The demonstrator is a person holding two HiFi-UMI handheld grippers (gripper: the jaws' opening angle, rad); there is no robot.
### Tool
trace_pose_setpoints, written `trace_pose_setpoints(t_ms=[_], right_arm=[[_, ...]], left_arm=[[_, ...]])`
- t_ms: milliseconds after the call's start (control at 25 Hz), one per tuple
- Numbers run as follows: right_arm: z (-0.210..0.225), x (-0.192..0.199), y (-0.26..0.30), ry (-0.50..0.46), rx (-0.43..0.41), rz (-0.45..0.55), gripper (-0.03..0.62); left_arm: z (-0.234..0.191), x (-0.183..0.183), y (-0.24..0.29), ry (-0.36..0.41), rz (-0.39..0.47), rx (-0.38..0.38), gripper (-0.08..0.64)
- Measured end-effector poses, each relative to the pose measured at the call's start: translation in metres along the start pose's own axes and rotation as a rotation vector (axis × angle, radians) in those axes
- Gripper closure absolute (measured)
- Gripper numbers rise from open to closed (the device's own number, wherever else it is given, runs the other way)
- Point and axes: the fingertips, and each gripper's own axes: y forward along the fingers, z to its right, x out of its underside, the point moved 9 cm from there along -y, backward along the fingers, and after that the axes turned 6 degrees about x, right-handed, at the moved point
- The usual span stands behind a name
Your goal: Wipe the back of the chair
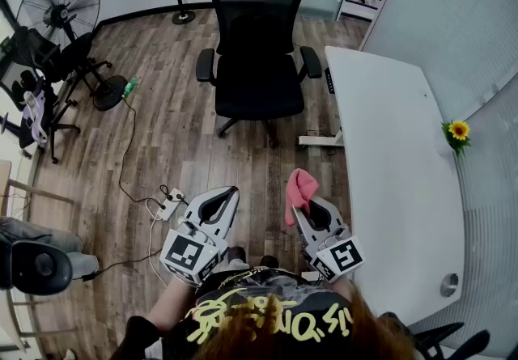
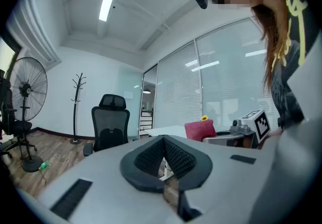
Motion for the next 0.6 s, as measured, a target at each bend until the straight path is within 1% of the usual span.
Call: trace_pose_setpoints(t_ms=[200,520,600], right_arm=[[0.0026,-0.0009,0.0004,-0.004,0.012,0.005,0.532],[-0.0016,-0.0034,0.0024,-0.007,-0.006,0.008,0.531],[-0.0034,-0.0032,0.0033,-0.007,-0.010,0.012,0.531]], left_arm=[[-0.0047,0.0030,0.0014,0.006,0.021,-0.011,0.571],[-0.0039,-0.0052,-0.0008,-0.016,0.011,-0.033,0.571],[-0.0036,-0.0023,-0.0019,-0.012,0.022,-0.024,0.572]])
